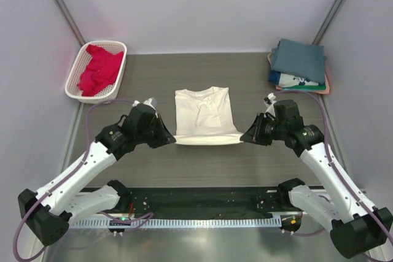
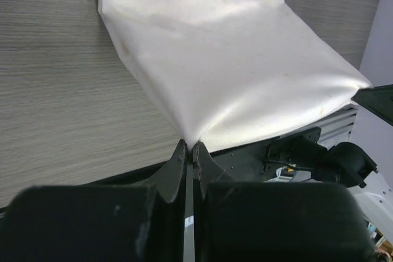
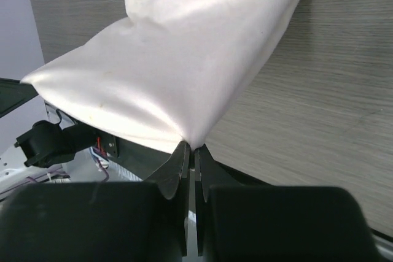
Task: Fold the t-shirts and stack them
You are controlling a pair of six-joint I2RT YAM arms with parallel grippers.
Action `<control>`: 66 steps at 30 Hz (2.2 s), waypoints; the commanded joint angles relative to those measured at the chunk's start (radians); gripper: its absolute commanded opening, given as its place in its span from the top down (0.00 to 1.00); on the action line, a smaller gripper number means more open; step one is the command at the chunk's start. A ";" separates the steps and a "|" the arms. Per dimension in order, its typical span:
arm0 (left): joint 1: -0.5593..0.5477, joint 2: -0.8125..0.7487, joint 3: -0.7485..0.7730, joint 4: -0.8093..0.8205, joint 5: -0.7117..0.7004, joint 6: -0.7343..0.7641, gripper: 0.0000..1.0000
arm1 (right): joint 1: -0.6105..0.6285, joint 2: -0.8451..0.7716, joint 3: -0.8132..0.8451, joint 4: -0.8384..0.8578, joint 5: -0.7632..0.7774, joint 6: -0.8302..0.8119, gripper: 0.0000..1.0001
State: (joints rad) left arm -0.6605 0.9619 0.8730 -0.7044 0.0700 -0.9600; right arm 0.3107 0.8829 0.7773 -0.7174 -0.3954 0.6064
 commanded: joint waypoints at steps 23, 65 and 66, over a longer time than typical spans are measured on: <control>0.281 0.624 0.604 -0.110 -0.026 0.311 1.00 | -0.104 0.689 0.591 0.053 0.064 -0.123 0.99; 0.354 0.896 0.845 -0.020 0.195 0.331 0.13 | 0.045 0.834 0.613 0.235 -0.058 -0.080 0.33; 0.326 0.870 0.793 0.009 0.214 0.322 0.13 | 0.056 0.826 0.564 0.272 -0.091 -0.068 0.33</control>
State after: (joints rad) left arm -0.2771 1.9312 1.8072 -0.8562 0.2199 -0.6006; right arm 0.2916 1.7493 1.4685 -0.5705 -0.3901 0.5030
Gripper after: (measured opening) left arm 0.872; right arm 0.673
